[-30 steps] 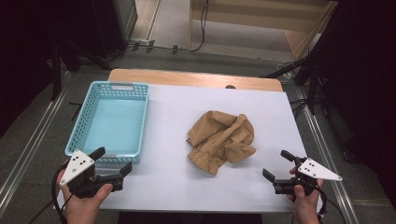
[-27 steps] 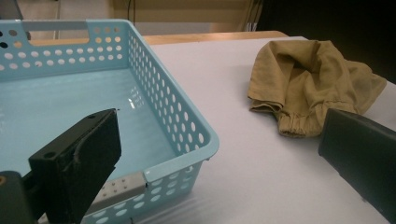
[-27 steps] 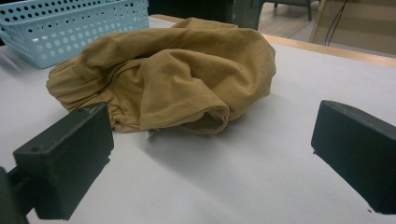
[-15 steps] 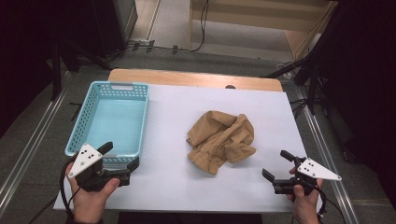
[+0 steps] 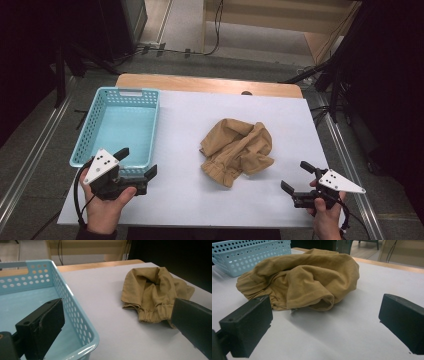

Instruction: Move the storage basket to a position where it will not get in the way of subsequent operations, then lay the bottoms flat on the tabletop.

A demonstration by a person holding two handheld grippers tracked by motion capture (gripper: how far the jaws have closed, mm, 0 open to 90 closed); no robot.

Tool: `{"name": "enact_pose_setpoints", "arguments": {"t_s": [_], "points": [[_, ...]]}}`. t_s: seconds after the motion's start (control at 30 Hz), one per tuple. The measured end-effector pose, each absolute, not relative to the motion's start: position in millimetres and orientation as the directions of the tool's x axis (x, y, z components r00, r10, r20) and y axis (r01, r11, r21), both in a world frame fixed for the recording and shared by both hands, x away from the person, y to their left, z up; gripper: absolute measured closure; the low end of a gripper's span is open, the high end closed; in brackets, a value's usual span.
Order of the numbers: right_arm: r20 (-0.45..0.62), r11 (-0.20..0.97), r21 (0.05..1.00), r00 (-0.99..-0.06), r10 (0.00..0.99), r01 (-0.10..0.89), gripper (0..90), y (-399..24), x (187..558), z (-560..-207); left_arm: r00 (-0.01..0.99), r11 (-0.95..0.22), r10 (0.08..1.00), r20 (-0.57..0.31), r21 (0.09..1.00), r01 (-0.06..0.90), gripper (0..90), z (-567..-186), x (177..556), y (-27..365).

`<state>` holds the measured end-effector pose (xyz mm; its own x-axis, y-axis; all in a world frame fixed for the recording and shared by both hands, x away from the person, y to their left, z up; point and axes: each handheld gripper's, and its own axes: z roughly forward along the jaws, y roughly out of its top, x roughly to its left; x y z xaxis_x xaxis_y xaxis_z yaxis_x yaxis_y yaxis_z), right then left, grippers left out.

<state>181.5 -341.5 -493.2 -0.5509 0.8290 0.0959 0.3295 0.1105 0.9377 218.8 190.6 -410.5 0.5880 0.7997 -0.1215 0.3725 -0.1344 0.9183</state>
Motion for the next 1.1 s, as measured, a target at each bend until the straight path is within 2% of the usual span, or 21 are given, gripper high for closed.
{"name": "enact_pose_setpoints", "arguments": {"t_s": [0.63,1.1], "points": [[0.12,0.085,0.941,-0.556,0.823,0.328,0.0,-331,190,-489,0.677,-0.168,0.722,-0.141,0.914,0.369,0.0,-422,234,135],[0.129,0.074,0.944,-0.566,0.814,0.322,0.0,-313,209,-479,0.749,-0.243,0.648,-0.136,0.896,0.372,0.0,-443,242,82]]}}
